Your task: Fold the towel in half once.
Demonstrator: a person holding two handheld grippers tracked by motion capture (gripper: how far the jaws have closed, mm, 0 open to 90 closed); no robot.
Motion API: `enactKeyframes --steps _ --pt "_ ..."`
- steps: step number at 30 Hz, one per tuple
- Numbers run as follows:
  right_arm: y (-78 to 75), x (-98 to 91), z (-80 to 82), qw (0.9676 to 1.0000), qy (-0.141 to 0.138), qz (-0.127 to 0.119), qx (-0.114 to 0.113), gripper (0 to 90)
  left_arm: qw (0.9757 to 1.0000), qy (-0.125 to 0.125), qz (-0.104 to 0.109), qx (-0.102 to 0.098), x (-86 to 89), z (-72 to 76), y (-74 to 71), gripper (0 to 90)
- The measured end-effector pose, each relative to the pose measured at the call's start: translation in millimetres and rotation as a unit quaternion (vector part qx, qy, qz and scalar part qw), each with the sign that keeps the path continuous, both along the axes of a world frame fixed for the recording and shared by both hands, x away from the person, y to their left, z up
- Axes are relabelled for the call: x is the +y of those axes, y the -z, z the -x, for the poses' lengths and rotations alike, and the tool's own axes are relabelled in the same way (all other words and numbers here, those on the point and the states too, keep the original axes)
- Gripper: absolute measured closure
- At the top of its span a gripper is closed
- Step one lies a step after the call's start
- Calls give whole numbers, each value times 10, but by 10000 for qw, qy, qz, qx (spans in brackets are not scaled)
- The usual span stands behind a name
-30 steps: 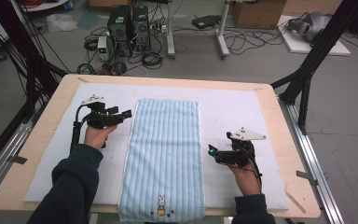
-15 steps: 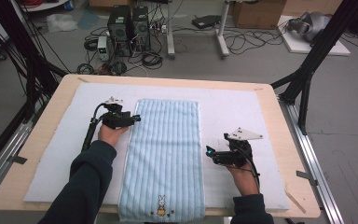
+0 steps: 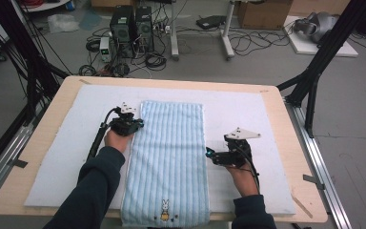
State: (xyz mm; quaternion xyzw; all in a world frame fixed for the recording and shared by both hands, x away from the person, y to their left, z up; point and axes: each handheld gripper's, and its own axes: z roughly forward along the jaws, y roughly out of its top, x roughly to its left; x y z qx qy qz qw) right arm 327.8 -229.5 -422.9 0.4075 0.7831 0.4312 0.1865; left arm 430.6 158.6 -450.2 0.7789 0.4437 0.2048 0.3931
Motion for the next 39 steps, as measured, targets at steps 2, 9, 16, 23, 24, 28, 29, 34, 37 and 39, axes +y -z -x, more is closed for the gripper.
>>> enactKeyframes --steps 2,9,16,23,24,28,29,34,37,39 --pt "6 46 -74 9999 -25 83 104 106 9998 -45 181 99 25 -14 1 865" --pt "13 129 -440 9990 18 -14 452 143 9977 -207 587 254 73 -31 -11 870" --pt "132 250 -887 9963 24 256 826 420 9960 -212 811 292 126 -44 -29 870" --pt "194 350 -1045 9959 336 334 773 571 9949 -200 930 326 161 -61 -19 871" --pt "190 372 -1052 9958 321 387 769 599 9950 -198 922 326 161 -62 -16 871" --pt "169 450 -1098 9933 370 673 865 732 9950 -178 896 406 150 -67 17 871" --pt "158 467 -1112 9925 393 694 924 794 9951 -179 883 410 153 -71 18 871" --pt "123 552 -1134 9907 335 1014 844 859 9946 -307 959 256 160 -71 -18 873" --pt "104 597 -1141 9909 471 1107 607 868 9913 -511 1212 93 199 -97 -51 876" --pt "64 598 -1148 9928 539 960 466 869 9881 -597 1418 2 234 -109 -71 876"
